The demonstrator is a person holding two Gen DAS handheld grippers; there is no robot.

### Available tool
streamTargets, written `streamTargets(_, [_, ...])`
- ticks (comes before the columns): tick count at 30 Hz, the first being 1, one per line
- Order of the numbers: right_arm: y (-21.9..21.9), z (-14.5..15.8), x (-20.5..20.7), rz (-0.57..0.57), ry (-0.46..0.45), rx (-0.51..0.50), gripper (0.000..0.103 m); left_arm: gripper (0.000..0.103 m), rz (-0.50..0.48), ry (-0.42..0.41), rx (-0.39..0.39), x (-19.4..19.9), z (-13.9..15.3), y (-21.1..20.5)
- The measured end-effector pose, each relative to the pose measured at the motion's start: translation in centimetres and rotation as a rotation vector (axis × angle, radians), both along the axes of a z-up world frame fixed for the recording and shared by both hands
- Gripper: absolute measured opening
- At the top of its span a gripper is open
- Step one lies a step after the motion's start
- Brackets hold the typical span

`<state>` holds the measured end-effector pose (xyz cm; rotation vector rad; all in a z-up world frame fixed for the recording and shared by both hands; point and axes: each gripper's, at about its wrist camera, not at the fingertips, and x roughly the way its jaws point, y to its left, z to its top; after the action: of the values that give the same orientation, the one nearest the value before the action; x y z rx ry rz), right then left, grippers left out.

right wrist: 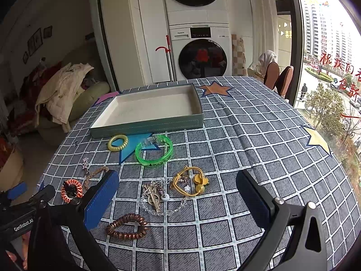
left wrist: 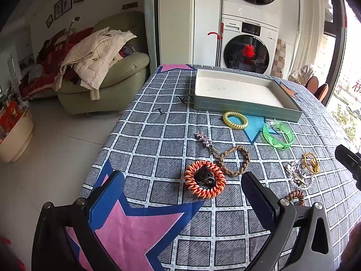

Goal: Organize jewelry

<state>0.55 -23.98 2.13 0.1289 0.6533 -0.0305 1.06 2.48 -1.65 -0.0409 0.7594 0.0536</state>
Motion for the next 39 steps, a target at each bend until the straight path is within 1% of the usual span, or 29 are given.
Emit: streamTargets(39, [-0.34,-0.29,0.59,0.0,0.008,0.018,0.103,0.103,-0.003,0.006,0.007,0.31,-0.34,-0.34])
